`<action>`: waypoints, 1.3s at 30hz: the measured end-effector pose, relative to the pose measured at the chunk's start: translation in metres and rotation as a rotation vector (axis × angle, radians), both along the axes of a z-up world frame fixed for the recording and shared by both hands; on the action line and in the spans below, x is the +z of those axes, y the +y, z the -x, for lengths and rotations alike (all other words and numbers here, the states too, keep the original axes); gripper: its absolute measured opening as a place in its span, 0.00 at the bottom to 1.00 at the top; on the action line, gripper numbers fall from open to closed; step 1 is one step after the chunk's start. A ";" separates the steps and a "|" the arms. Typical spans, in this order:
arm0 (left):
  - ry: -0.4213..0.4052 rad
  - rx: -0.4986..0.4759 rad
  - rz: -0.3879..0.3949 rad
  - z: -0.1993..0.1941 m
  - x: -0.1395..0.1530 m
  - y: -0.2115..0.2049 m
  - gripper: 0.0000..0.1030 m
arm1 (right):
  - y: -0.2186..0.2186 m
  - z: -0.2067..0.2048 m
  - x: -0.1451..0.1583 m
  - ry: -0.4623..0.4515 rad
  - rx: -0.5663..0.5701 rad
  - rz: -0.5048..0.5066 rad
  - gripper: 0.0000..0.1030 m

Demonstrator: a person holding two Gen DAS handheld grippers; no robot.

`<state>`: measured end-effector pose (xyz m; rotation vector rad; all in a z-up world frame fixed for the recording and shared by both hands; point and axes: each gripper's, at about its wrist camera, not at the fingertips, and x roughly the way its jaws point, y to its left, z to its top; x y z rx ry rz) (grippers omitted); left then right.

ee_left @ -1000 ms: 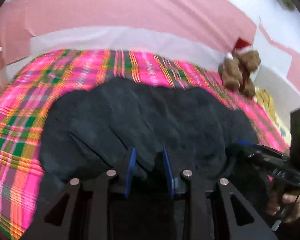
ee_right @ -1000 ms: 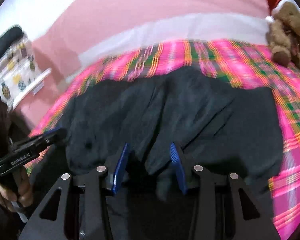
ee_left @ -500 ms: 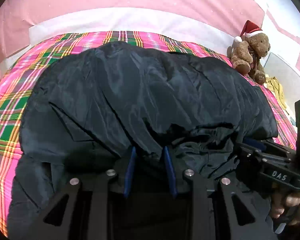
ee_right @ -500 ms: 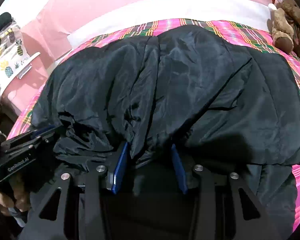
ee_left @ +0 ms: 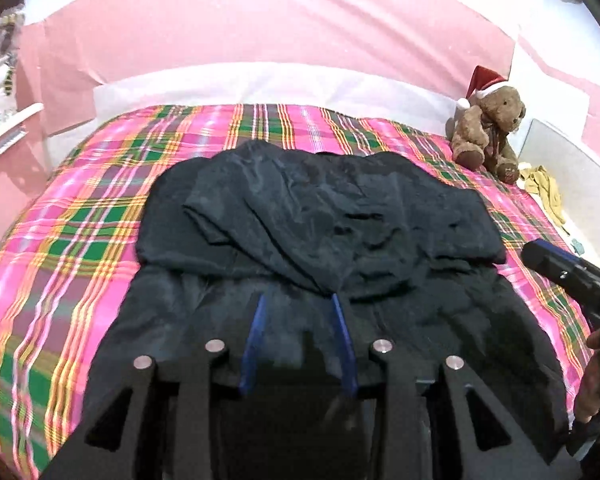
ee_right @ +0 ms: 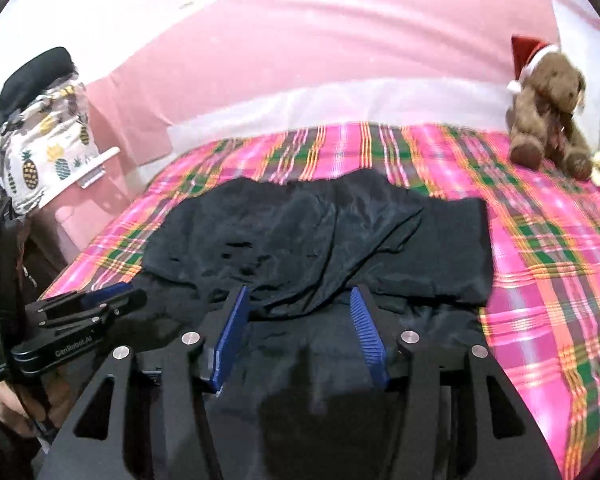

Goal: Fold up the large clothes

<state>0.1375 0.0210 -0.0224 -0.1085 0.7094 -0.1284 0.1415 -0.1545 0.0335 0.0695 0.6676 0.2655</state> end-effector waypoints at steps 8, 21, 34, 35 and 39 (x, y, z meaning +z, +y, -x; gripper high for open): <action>-0.043 -0.005 -0.007 0.061 0.014 0.003 0.41 | -0.002 0.071 0.016 -0.075 -0.019 0.017 0.53; -0.017 0.027 -0.037 0.114 -0.009 0.016 0.41 | -0.041 0.123 -0.019 -0.005 -0.113 0.011 0.63; 0.005 0.138 -0.051 0.121 -0.039 0.064 0.59 | -0.115 0.127 -0.063 0.131 -0.302 -0.055 0.63; 0.016 0.150 -0.053 0.120 -0.042 0.070 0.60 | -0.120 0.126 -0.067 0.145 -0.314 -0.067 0.63; 0.054 0.204 -0.053 0.120 -0.057 0.093 0.60 | -0.146 0.122 -0.088 0.235 -0.361 -0.150 0.63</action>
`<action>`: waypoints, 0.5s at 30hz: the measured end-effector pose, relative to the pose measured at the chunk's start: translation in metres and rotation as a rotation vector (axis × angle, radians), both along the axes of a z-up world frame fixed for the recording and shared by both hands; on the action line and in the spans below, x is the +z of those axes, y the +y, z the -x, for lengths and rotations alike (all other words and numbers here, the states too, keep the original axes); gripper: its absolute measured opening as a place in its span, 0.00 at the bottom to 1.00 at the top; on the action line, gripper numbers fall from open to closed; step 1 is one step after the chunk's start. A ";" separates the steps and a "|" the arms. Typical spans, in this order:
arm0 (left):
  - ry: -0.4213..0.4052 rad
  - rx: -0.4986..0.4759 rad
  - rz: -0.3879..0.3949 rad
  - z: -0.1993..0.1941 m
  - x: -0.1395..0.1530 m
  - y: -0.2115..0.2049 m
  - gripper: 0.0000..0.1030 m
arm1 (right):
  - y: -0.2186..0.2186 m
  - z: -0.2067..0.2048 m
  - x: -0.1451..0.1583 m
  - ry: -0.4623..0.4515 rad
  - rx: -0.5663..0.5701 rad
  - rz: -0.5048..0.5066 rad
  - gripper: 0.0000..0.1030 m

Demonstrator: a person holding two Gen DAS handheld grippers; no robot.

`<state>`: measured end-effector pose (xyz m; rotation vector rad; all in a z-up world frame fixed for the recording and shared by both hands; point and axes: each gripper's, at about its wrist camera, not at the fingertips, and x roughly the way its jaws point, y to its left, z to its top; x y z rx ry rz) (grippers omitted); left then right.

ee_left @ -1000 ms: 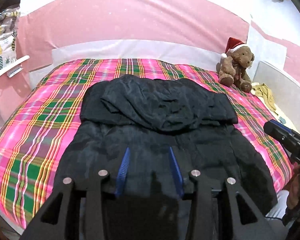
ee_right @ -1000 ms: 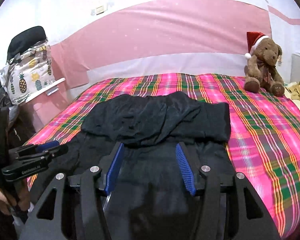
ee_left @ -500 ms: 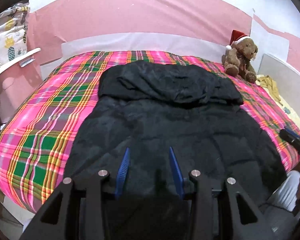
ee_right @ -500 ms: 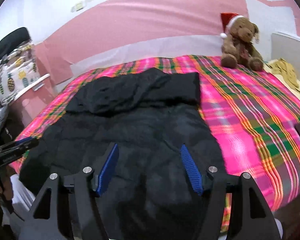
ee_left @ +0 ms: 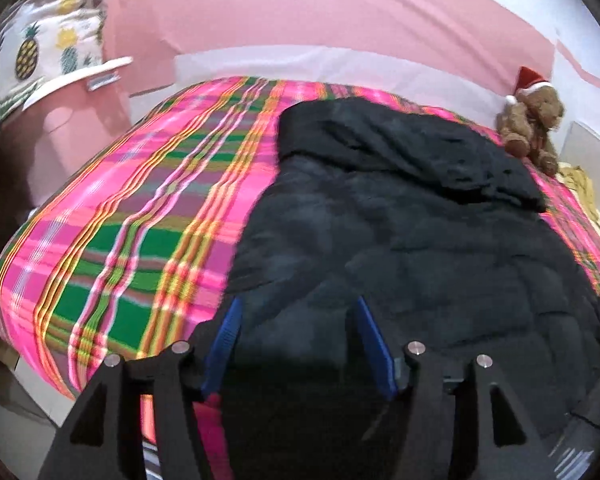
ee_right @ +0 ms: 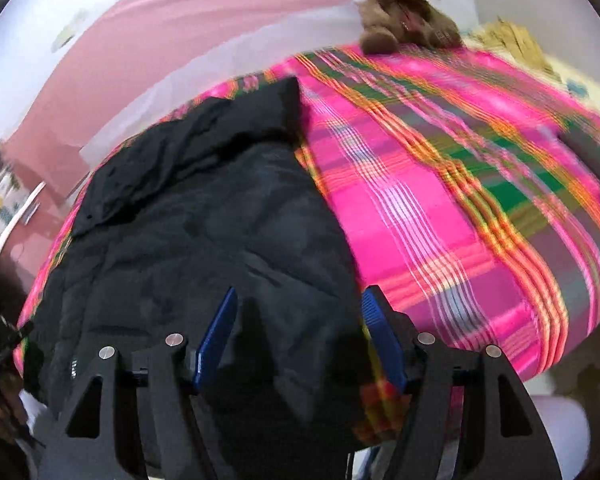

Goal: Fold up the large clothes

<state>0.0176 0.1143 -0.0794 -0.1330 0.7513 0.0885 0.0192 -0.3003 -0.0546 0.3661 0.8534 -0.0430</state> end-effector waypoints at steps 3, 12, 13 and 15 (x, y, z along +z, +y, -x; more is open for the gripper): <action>0.020 0.026 0.011 0.001 -0.010 0.012 0.64 | -0.008 -0.001 -0.012 0.043 0.004 -0.075 0.63; 0.043 0.000 0.094 0.012 -0.030 0.018 0.65 | 0.002 0.008 -0.020 0.085 0.074 -0.142 0.63; 0.048 0.000 0.117 0.015 -0.033 0.018 0.65 | 0.002 0.009 -0.021 0.090 0.072 -0.157 0.63; 0.054 -0.006 0.136 0.020 -0.036 0.015 0.65 | 0.002 0.013 -0.022 0.099 0.078 -0.173 0.63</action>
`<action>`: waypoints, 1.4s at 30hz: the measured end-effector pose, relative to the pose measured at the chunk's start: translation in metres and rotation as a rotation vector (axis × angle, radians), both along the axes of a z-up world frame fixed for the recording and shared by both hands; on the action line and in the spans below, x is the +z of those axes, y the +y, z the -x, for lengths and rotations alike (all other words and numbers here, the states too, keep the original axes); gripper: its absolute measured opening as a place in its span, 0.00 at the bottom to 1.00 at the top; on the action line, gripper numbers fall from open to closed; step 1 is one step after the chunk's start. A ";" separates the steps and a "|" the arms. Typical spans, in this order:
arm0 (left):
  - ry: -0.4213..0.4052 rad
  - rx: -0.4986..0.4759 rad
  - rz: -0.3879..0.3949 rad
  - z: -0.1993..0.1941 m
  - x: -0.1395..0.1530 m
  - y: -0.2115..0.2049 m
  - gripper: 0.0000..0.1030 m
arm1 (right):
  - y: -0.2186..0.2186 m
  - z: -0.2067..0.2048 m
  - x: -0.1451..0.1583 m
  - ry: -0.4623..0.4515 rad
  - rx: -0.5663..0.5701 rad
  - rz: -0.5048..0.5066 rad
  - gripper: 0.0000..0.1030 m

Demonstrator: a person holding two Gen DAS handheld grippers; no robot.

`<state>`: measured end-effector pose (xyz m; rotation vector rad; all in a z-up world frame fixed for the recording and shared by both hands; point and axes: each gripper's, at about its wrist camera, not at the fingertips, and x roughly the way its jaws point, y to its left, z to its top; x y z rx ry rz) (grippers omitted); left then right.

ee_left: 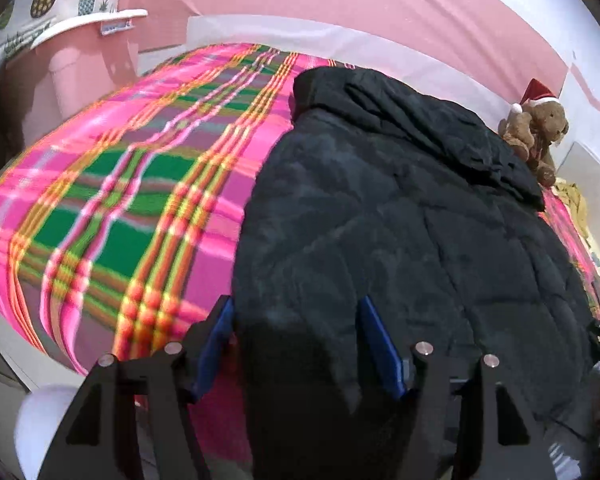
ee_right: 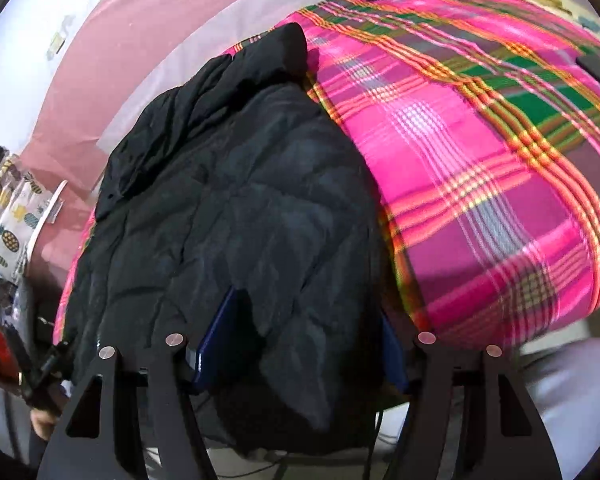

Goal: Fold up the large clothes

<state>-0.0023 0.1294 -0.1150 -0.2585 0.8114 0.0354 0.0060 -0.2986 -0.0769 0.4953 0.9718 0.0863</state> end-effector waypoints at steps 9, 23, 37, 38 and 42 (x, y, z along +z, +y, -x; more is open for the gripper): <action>-0.032 -0.046 -0.009 0.002 0.026 -0.014 0.20 | 0.009 0.003 0.024 -0.072 0.038 -0.022 0.14; -0.363 -0.037 0.113 0.046 0.156 0.011 0.15 | 0.015 0.047 0.145 -0.490 0.108 -0.105 0.12; -0.412 0.012 0.147 -0.026 0.185 0.019 0.15 | 0.004 -0.025 0.182 -0.553 -0.001 -0.085 0.12; -0.410 0.013 0.135 -0.040 0.186 0.018 0.15 | 0.005 -0.040 0.183 -0.544 -0.007 -0.074 0.12; -0.366 0.028 0.098 -0.098 0.183 0.015 0.16 | 0.002 -0.105 0.179 -0.466 -0.046 -0.046 0.12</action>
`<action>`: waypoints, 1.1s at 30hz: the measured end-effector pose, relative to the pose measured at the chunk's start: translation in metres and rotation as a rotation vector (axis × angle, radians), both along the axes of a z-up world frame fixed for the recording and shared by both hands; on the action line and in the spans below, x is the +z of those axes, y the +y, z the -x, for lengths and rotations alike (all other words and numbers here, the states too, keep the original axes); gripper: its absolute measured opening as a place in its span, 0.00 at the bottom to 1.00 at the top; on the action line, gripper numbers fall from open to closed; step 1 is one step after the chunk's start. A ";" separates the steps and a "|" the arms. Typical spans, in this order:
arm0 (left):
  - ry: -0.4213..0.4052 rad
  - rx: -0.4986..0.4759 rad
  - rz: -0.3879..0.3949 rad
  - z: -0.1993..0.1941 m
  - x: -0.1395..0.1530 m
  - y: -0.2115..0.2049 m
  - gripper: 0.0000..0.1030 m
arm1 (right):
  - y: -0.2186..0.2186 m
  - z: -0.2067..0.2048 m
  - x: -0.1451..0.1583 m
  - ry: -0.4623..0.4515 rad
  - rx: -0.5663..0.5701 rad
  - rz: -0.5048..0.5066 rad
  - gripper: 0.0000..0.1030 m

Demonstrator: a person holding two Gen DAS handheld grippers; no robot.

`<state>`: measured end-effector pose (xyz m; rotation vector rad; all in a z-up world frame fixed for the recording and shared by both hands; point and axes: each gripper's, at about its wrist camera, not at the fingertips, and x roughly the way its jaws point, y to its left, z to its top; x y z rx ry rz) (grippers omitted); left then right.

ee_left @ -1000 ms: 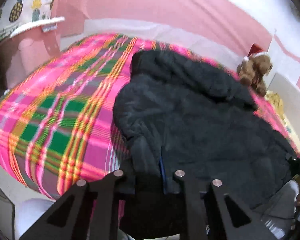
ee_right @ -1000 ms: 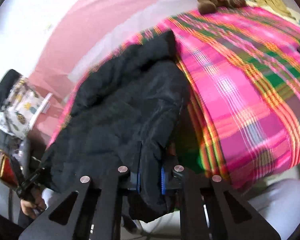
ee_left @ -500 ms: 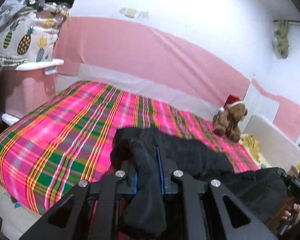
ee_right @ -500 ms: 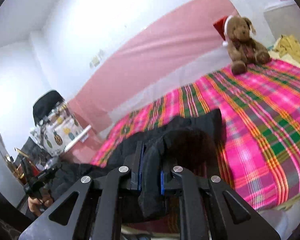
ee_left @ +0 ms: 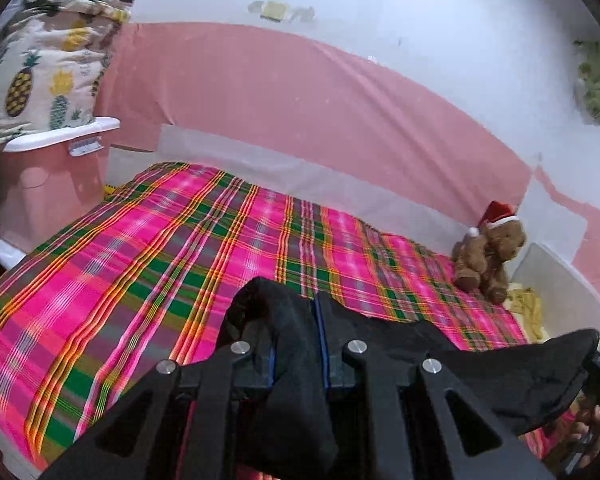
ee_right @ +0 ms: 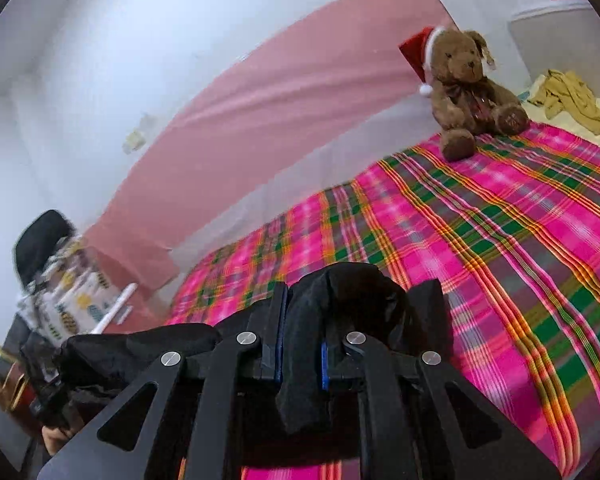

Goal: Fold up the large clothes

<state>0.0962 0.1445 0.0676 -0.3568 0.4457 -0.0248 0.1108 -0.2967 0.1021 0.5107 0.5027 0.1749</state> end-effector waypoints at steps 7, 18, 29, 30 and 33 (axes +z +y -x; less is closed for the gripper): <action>0.171 0.012 -0.021 -0.112 -0.047 -0.002 0.17 | -0.001 -0.103 -0.048 0.198 -0.030 0.050 0.13; 0.266 0.006 0.005 -0.170 -0.119 -0.009 0.24 | -0.011 -0.154 -0.139 0.333 -0.005 -0.008 0.18; 0.145 0.014 0.133 -0.158 -0.068 0.012 0.85 | -0.029 -0.129 -0.073 0.139 -0.012 -0.114 0.76; 0.121 0.023 0.130 -0.154 -0.062 0.014 0.85 | -0.028 -0.125 -0.066 0.118 -0.027 -0.096 0.76; 0.102 0.022 0.119 -0.145 -0.048 0.013 0.86 | -0.013 -0.113 -0.047 0.068 -0.017 -0.017 0.76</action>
